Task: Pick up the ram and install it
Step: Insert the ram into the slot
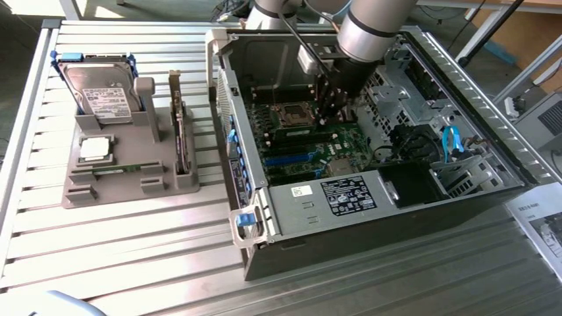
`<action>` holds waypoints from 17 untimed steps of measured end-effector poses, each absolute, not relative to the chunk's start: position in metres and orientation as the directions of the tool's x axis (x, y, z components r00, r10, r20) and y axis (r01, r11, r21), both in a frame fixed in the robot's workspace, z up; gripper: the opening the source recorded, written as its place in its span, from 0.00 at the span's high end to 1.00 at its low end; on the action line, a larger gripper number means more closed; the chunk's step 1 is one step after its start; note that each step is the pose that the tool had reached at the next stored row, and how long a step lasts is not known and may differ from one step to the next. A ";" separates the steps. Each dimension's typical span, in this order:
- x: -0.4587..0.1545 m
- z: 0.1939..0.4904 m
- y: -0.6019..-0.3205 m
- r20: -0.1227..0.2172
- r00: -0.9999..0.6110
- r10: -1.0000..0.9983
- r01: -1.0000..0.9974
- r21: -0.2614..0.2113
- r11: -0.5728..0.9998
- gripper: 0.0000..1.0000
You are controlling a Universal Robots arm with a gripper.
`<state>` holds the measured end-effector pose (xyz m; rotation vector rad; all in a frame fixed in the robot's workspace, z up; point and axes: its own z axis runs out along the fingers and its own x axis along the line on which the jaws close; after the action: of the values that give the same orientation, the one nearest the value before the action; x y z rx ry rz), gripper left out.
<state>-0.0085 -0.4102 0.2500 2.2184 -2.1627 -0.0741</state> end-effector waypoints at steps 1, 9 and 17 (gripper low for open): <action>-0.009 0.250 -0.410 -0.005 0.025 -1.000 -0.998 0.064 -0.026 0.87; -0.009 0.248 -0.410 -0.004 0.025 -1.000 -0.998 0.064 -0.026 0.87; -0.009 0.244 -0.410 -0.005 0.025 -1.000 -0.998 0.063 -0.026 0.87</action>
<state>-0.0090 -0.4097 0.2445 2.2187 -2.1630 -0.0735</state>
